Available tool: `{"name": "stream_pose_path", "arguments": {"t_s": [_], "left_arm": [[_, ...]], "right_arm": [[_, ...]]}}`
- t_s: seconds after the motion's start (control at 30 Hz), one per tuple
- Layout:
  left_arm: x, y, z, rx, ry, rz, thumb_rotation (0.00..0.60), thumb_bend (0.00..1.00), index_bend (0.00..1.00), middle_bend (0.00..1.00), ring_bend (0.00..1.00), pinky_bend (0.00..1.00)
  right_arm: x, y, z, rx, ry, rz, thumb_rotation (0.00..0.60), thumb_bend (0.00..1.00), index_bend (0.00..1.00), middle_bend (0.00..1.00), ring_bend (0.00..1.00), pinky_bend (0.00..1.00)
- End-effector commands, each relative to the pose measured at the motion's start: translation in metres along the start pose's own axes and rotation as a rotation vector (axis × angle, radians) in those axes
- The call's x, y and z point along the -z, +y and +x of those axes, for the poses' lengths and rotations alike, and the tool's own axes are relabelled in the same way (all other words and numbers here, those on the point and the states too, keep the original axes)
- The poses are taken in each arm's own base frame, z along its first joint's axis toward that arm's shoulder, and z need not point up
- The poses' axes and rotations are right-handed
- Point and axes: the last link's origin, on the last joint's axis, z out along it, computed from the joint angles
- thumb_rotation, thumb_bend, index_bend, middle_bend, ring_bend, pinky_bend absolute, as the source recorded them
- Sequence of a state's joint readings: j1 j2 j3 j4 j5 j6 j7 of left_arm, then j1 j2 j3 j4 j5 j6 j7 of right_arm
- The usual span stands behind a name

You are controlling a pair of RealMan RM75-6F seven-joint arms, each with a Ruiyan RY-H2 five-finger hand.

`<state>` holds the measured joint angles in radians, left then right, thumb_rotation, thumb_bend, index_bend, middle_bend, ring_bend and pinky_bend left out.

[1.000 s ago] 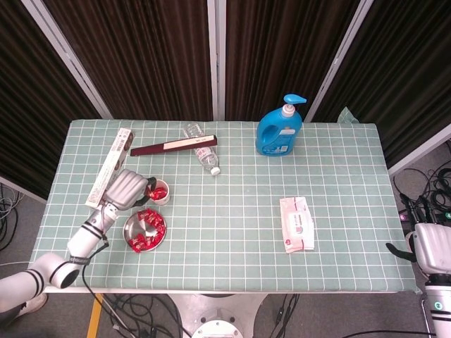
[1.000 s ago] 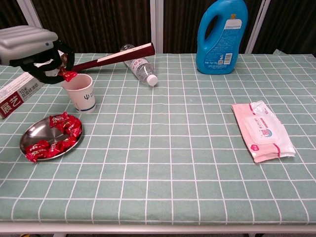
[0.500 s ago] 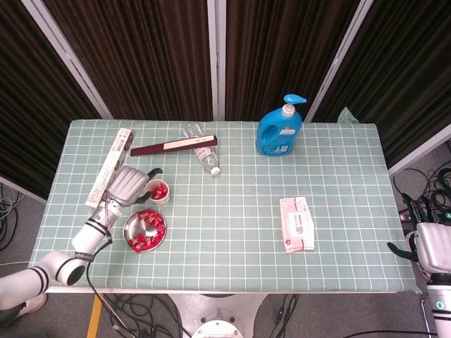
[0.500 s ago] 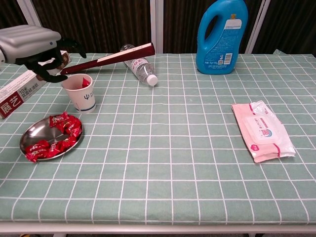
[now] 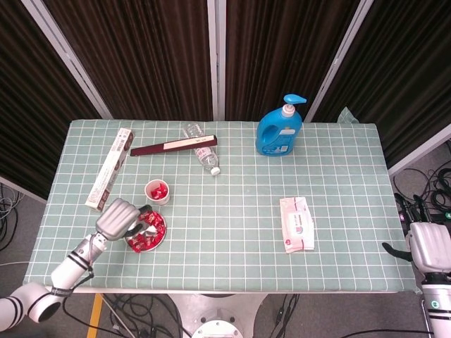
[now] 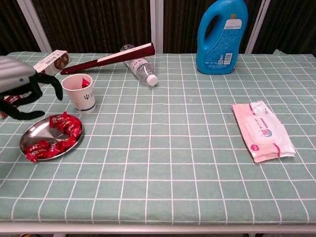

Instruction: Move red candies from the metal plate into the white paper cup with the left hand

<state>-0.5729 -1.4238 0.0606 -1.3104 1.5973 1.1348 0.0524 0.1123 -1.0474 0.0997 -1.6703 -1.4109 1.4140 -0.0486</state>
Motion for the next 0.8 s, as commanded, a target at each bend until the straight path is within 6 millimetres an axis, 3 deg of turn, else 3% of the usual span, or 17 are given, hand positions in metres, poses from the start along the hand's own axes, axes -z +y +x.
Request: {"name": "stream_pose_path", "arguments": {"t_s": [0.03, 0.27, 0.57, 0.8], "left_arm": [[-0.001, 0.009, -0.011, 0.002, -0.038, -0.033, 0.6, 0.35, 0.44, 0.93, 0.95, 1.0], [-0.012, 0.025, -0.022, -0.005, -0.093, -0.083, 0.6, 0.35, 0.43, 0.93, 0.95, 1.0], [-0.029, 0.024, -0.026, 0.006, -0.151, -0.035, 0.6, 0.34, 0.41, 0.93, 0.95, 1.0], [-0.031, 0.026, -0.031, 0.009, -0.168, -0.025, 0.6, 0.31, 0.42, 0.93, 0.95, 1.0]], "right_arm": [[0.001, 0.001, 0.001, 0.001, 0.002, -0.005, 0.6, 0.02, 0.0, 0.18, 0.01, 0.41], [0.004, 0.001, 0.001, 0.002, 0.003, -0.015, 0.6, 0.02, 0.0, 0.18, 0.01, 0.41], [0.005, 0.002, 0.001, 0.001, 0.005, -0.018, 0.6, 0.02, 0.0, 0.18, 0.01, 0.42], [0.006, 0.003, 0.002, -0.001, 0.006, -0.021, 0.6, 0.02, 0.0, 0.18, 0.01, 0.42]]}}
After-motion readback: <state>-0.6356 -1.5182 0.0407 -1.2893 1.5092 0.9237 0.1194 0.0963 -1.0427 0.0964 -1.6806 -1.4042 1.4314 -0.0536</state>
